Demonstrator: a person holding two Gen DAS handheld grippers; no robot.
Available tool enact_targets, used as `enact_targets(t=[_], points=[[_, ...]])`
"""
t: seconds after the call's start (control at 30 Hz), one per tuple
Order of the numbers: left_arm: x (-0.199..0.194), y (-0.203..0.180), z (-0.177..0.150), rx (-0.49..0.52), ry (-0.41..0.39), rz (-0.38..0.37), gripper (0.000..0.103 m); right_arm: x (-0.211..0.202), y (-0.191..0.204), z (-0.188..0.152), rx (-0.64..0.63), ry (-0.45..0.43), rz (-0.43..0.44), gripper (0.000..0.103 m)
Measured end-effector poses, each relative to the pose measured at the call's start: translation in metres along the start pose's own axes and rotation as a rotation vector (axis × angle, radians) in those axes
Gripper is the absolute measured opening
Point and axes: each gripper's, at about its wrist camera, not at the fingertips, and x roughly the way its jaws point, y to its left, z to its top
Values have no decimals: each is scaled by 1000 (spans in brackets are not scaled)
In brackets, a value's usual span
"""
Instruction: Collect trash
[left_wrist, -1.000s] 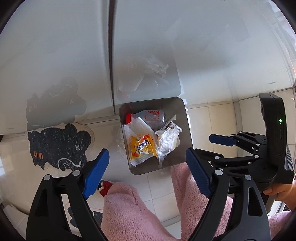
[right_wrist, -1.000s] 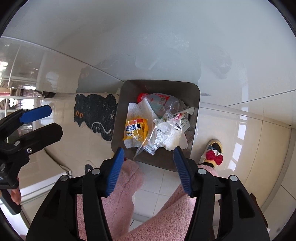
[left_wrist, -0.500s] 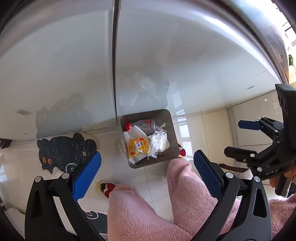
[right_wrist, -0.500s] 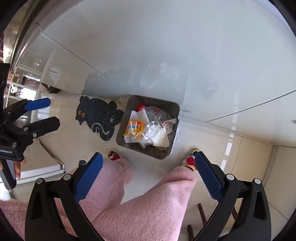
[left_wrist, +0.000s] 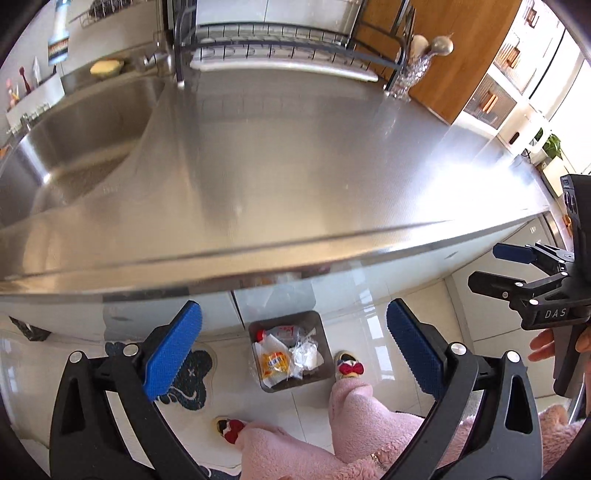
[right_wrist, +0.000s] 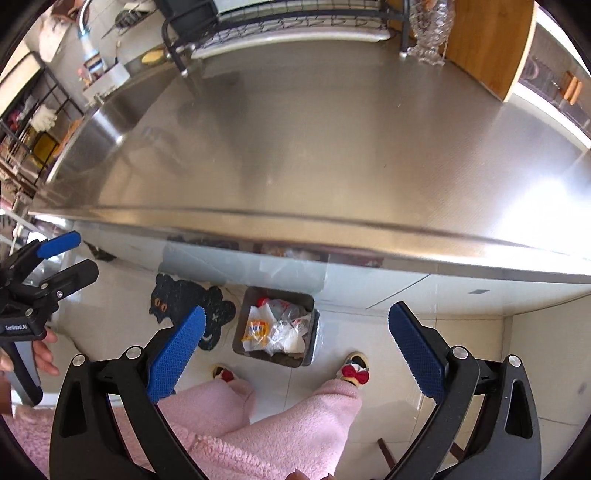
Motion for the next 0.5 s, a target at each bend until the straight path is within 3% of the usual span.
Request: enact_targets(t=[0.23, 0.5], points=[[-51, -16, 47, 34, -125, 42, 95, -50, 0, 37, 38, -120, -38, 100], [-91, -21, 70, -43, -194, 64, 95, -95, 9, 68, 58, -221, -52, 100]])
